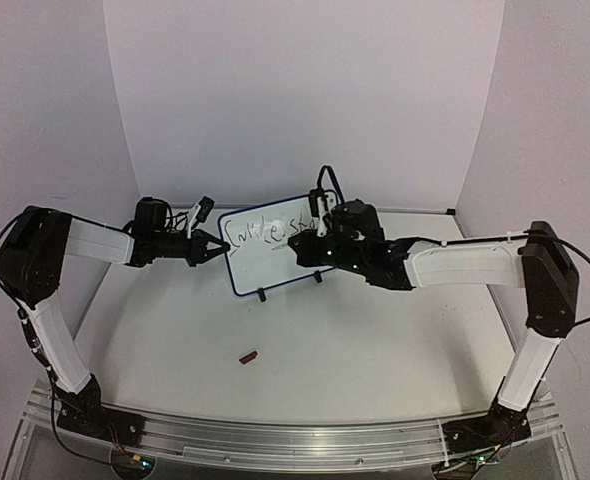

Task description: Write a sentence on the whiteboard

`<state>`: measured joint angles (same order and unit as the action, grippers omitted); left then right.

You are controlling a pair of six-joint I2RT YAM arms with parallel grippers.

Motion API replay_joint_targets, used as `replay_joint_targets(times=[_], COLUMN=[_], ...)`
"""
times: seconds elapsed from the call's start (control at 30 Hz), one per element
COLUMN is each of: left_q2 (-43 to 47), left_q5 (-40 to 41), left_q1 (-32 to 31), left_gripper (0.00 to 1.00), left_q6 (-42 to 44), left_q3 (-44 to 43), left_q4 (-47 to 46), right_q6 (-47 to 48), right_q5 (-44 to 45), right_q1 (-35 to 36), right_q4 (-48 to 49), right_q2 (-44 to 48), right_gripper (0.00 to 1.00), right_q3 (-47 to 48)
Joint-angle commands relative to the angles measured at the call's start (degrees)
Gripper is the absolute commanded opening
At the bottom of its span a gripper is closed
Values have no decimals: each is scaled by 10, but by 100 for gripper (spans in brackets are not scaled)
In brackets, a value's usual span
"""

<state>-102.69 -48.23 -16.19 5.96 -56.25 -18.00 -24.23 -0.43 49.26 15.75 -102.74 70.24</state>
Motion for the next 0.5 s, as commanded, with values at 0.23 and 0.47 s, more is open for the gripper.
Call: replay_joint_targets(times=[0.23,0.47], left_q2=[-5,-6], left_q5=[55,55], left_q1=[0,0], left_gripper=[0,0], left_q6=[34,35], left_q3=[2,2], left_q4=[32,32], right_q6=[9,7], right_q5=[-13,-30], right_q1=[28,29], right_q4=[30,25], right_q2=[-104,-139], right_gripper=[0,0], right_q3=[88,119])
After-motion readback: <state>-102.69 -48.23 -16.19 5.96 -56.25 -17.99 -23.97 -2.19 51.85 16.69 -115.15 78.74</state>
